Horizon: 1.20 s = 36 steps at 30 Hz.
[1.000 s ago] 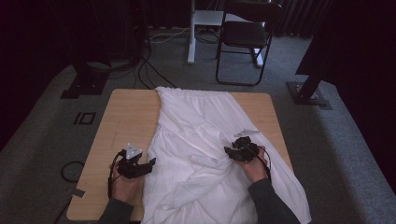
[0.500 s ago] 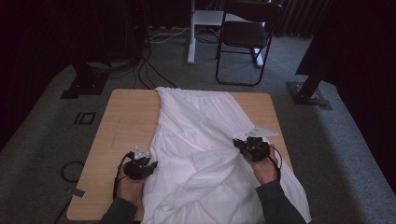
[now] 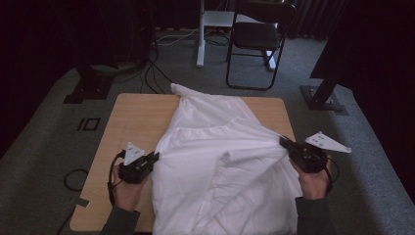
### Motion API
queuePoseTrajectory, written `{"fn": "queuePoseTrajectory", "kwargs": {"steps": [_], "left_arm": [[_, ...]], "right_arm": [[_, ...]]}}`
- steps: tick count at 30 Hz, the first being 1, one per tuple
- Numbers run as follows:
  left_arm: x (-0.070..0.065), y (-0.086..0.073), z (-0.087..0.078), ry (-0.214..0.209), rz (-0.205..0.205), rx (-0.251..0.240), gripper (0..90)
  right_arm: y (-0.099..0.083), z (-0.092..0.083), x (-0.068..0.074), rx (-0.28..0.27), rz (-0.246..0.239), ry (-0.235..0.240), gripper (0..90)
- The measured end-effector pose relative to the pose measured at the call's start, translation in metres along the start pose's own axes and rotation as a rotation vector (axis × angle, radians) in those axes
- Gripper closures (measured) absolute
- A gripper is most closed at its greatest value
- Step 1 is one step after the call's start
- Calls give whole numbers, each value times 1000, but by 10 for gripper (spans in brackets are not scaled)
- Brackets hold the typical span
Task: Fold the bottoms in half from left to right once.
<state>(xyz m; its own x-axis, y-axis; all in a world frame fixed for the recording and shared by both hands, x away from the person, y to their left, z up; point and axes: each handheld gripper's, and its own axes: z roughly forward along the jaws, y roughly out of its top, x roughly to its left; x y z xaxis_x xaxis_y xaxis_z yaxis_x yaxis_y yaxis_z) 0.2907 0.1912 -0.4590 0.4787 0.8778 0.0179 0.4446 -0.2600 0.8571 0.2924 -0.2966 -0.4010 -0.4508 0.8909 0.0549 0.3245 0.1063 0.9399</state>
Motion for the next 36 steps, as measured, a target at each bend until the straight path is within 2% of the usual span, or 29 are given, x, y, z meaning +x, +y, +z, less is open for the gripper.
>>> {"fn": "queuePoseTrajectory", "kwargs": {"steps": [1,2,4,5,6,8,9,10,11,13,14,15,16,18,19,20,21,22,23,24,25,27,30,31,32,34,35,36], "left_arm": [[0,0,0,0,0,0,719],[-15,-5,23,-18,33,63,627],[-23,-10,37,-32,28,84,586],[-27,-12,40,-38,27,92,567],[-33,-14,45,-59,26,94,561],[-44,-16,50,-109,65,94,539],[-44,-16,50,-109,65,94,527],[-51,-17,53,-125,94,105,516],[-62,-21,64,-134,146,145,515],[-62,-21,64,-134,146,145,516],[-71,-34,89,-119,206,245,558],[-72,-38,95,-98,217,268,595],[-71,-41,100,-79,225,291,646],[-64,-42,103,-94,195,276,727],[-64,-42,103,-94,195,276,755],[-57,-39,107,-52,214,288,789],[-57,-39,107,-52,214,288,793],[-51,-36,110,-26,213,296,793],[-39,-32,116,25,216,305,811],[-39,-32,116,25,216,305,821],[-21,-27,122,62,189,321,821],[-6,-21,129,87,163,335,826],[8,-13,140,131,173,353,848],[8,-13,140,131,173,353,855],[16,-7,150,167,191,360,856],[25,-2,159,206,202,365,856],[30,0,163,223,202,369,856],[30,0,163,223,202,369,856]], "right_arm": [[0,0,0,0,0,0,888],[-18,2,-21,76,21,-78,888],[-37,10,-36,146,43,-117,887],[-52,18,-48,203,69,-131,887],[-61,23,-54,228,85,-134,887],[-86,39,-70,307,117,-142,885],[-96,45,-75,335,133,-145,885],[-104,51,-79,359,143,-145,884],[-112,56,-82,381,156,-149,882],[-116,59,-83,395,161,-152,882],[-126,67,-84,429,165,-155,876],[-129,69,-83,438,159,-155,873],[-131,71,-82,448,157,-154,872],[-133,74,-79,466,156,-149,871],[-133,75,-78,461,155,-148,871],[-133,75,-77,464,159,-145,871],[-133,75,-77,464,159,-145,871],[-133,76,-76,463,166,-139,871],[-131,79,-73,466,167,-130,871],[-131,79,-73,466,167,-130,871],[-131,81,-70,467,165,-122,871],[-129,87,-62,467,156,-94,871],[-126,95,-55,470,153,-60,869],[-125,99,-53,471,147,-52,870],[-123,103,-49,477,138,-46,869],[-120,110,-43,480,123,-32,868],[-119,114,-41,479,114,-26,867],[-118,118,-38,480,112,-19,865]]}}
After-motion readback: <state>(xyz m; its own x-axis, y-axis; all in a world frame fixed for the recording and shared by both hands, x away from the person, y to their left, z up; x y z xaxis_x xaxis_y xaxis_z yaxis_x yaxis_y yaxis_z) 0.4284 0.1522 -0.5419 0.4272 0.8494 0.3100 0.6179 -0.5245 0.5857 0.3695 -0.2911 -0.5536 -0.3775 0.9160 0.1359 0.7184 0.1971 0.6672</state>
